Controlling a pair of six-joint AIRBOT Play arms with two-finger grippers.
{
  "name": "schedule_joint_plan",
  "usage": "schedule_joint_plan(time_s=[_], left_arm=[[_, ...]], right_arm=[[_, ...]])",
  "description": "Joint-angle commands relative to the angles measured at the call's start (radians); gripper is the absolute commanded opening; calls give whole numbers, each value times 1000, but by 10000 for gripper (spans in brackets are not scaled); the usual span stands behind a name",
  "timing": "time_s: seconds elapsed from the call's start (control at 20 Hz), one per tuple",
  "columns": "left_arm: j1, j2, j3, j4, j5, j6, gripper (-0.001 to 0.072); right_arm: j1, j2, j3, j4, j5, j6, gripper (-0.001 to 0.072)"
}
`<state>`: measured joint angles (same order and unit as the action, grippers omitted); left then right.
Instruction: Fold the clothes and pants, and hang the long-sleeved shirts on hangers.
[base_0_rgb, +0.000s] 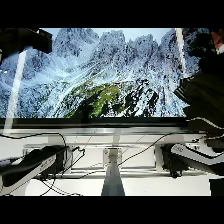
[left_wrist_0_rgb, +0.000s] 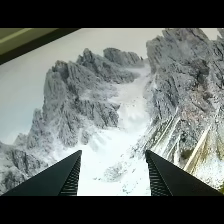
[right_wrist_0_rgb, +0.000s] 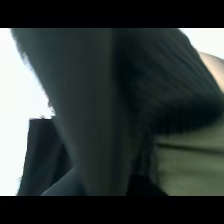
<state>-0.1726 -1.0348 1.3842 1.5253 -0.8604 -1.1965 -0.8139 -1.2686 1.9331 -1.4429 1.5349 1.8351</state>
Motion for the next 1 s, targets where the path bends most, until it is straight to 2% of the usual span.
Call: schedule_joint_plan(time_s=[0.0,0.15,0.2,0.25,0.3,0.35,0.55,0.6,0.7,0.75,0.8,0.95], left_arm=[[0,5,1,8,-1,0,432],[0,5,1,8,-1,0,431],[0,5,1,8,-1,0,432],[0,5,1,8,-1,0,431],[0,5,1,8,-1,0,431],[0,5,1,8,-1,0,431],[0,5,1,8,-1,0,431],[0,5,1,8,-1,0,431],[0,5,1,8,-1,0,431],[0,5,1,8,0,0,432],[0,5,1,8,0,0,432],[0,5,1,8,0,0,431]], right_arm=[[-237,53,-1,-106,142,43,17],[-333,53,-1,-106,186,43,18],[-348,53,-1,-106,190,43,46],[-352,52,-1,-106,197,43,230],[-352,52,-1,-106,200,42,539],[-352,52,-1,-104,199,42,716],[-351,49,-1,-74,183,19,665],[-348,44,-2,-24,175,-28,537],[-298,35,-2,100,166,-45,280],[-247,34,-2,151,147,-55,129],[-170,34,-2,186,126,-76,17],[161,33,-2,199,40,-154,17]])
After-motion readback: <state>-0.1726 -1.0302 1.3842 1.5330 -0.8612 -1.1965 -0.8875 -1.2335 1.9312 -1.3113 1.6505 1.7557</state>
